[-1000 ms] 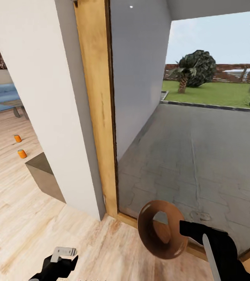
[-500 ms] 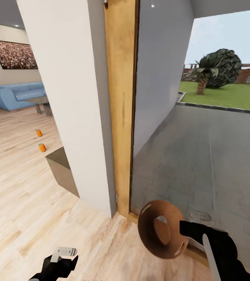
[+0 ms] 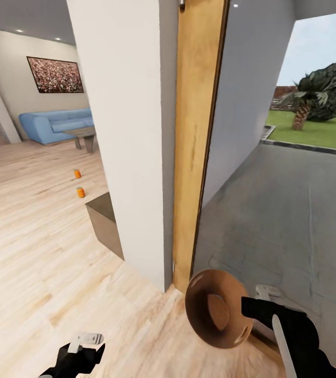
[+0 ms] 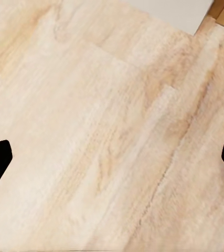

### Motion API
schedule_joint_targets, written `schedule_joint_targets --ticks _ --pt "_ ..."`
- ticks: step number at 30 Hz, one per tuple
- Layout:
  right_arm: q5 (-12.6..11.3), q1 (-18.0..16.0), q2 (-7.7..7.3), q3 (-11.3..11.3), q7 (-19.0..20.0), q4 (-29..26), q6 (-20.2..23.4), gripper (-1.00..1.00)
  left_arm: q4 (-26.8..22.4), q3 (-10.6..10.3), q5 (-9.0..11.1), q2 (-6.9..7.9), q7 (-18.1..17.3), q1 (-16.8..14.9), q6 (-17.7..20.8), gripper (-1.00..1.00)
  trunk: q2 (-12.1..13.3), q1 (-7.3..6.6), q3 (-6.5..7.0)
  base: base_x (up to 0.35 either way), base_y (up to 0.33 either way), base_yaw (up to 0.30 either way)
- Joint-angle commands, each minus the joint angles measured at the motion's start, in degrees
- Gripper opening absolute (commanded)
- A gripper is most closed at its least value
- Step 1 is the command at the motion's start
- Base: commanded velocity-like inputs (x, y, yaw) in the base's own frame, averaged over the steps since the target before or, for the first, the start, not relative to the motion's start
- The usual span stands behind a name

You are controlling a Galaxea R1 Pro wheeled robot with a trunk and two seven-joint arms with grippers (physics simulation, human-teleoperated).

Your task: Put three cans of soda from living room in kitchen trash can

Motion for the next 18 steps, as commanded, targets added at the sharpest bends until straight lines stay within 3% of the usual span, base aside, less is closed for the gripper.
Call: schedule_joint_targets --ticks 1,18 --pt "-1.0 0.0 0.01 0.0 0.3 0.0 0.0 -1.00 0.0 0.0 0.0 0.00 0.0 0.0 0.0 1.00 0.0 0.00 0.01 0.000 0.000 0.254" --pt "-0.9 0.0 0.01 0.0 0.3 0.0 0.0 -1.00 0.1 0.0 0.0 0.00 0.0 0.0 -0.1 1.00 0.0 0.00 0.01 0.000 0.000 0.260"
